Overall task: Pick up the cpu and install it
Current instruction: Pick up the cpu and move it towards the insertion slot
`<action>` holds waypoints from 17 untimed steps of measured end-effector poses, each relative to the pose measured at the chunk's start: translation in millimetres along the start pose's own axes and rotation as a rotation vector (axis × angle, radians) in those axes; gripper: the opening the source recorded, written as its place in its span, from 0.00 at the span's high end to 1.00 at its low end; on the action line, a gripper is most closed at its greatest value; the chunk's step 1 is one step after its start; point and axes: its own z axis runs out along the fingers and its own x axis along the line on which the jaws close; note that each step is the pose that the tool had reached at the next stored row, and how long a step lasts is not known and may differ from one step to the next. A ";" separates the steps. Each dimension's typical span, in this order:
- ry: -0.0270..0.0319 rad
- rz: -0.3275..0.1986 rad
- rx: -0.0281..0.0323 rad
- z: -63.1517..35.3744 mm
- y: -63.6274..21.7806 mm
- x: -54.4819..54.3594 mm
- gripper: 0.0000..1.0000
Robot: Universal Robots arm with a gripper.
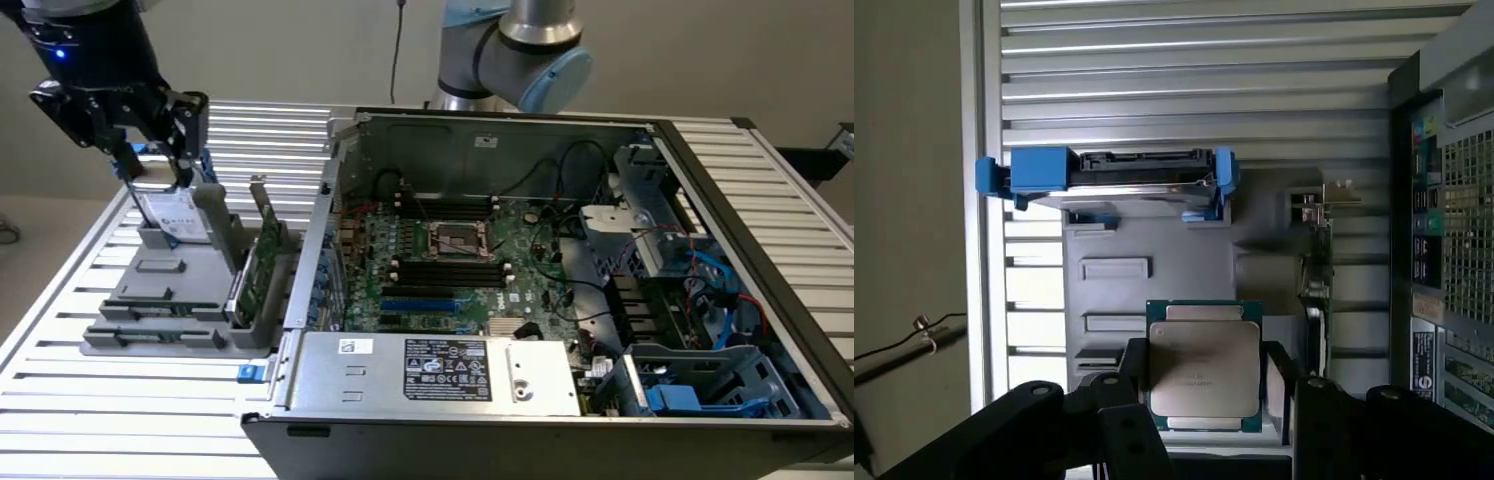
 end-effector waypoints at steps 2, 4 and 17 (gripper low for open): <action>0.0005 0.000 0.0000 -6.6 0.8 -8.6 0.45; 0.0007 0.000 -0.0002 -13.1 1.5 -17.2 0.45; 0.0052 0.000 -0.0009 -32.4 -10.6 -68.7 0.45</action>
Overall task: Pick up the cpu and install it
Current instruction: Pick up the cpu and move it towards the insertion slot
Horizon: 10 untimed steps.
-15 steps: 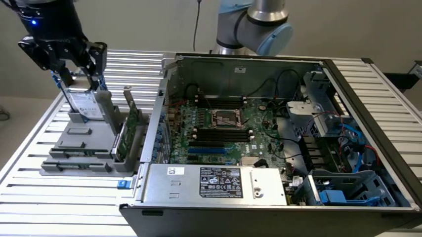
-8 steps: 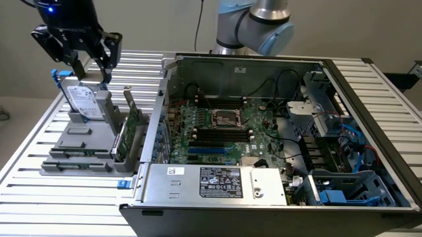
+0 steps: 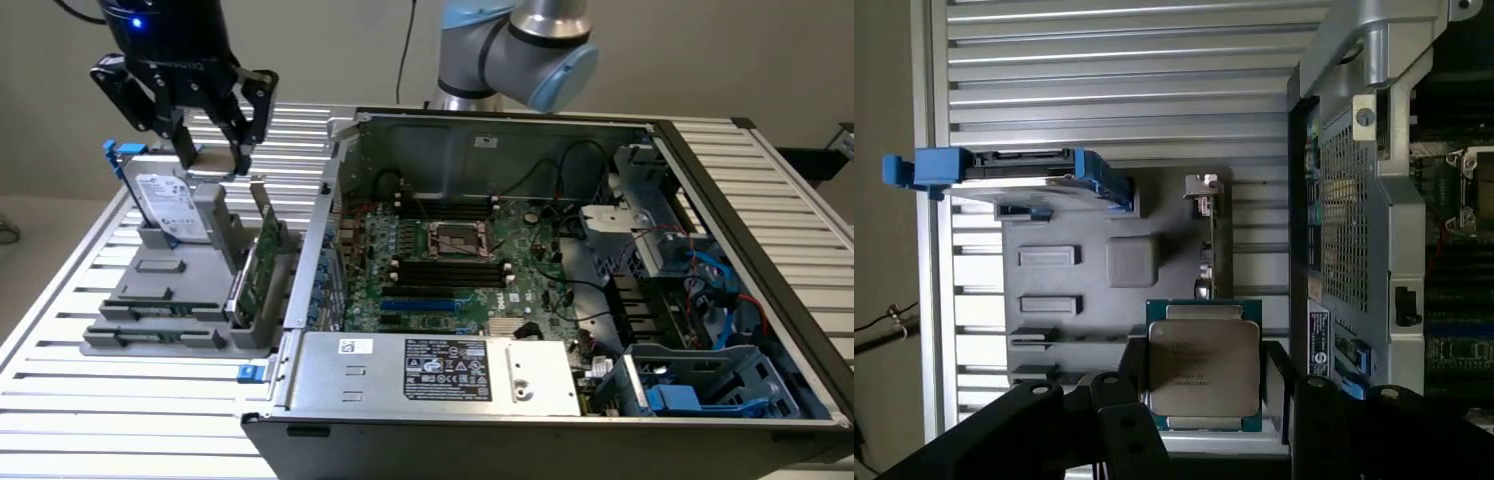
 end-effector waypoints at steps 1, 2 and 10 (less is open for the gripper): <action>0.0001 0.000 0.0001 0.1 -3.7 -2.2 0.45; 0.0003 0.000 0.0000 0.2 -6.6 -4.2 0.45; 0.0013 -0.001 -0.0203 -6.9 -5.1 -38.9 0.45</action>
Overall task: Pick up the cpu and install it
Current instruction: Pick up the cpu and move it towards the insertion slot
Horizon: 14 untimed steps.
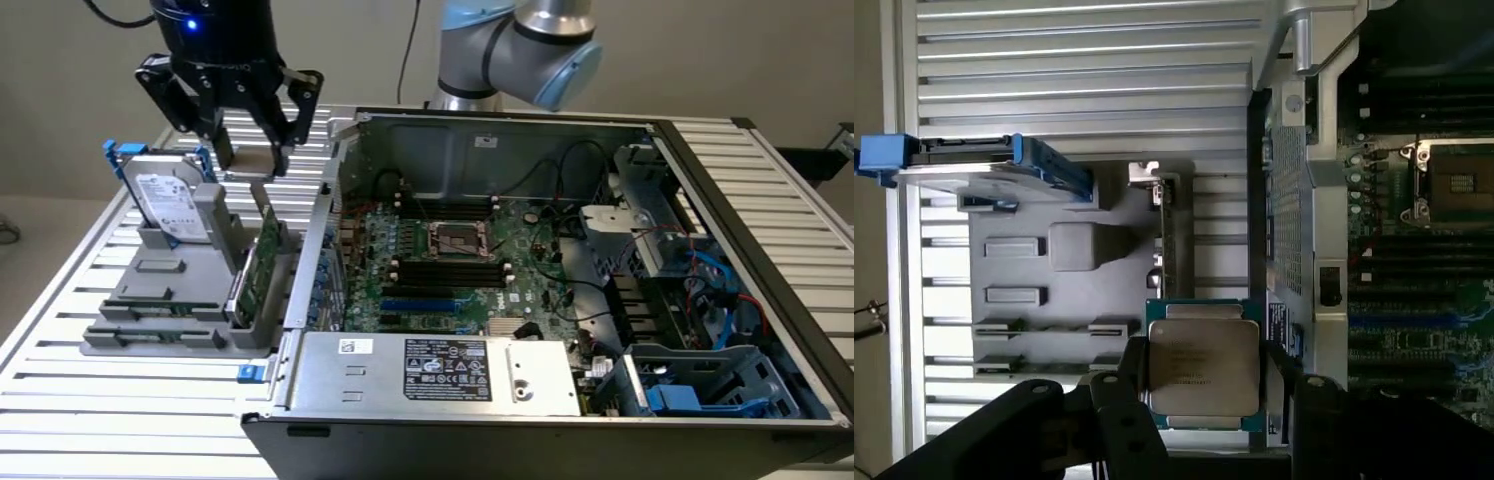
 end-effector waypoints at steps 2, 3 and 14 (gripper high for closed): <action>0.0006 -0.001 -0.0144 -0.7 0.3 -7.4 0.45; 0.0008 -0.001 -0.0211 -0.8 0.5 -10.6 0.45; 0.0030 -0.005 -0.0838 -3.3 3.7 -51.2 0.45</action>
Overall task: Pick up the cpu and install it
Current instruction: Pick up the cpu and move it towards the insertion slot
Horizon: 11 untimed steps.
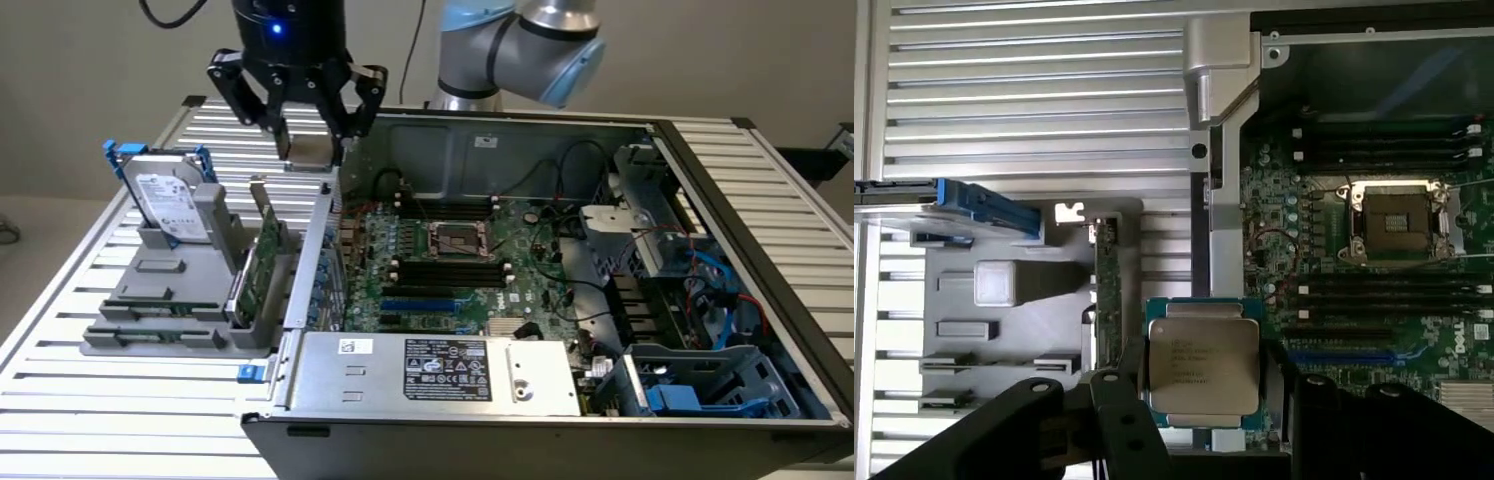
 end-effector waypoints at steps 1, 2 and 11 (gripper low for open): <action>0.0001 0.000 -0.0031 -0.3 0.2 -4.9 0.45; 0.0002 0.000 -0.0047 -0.6 0.3 -9.4 0.45; 0.0003 -0.001 -0.0090 -2.3 3.1 -50.1 0.45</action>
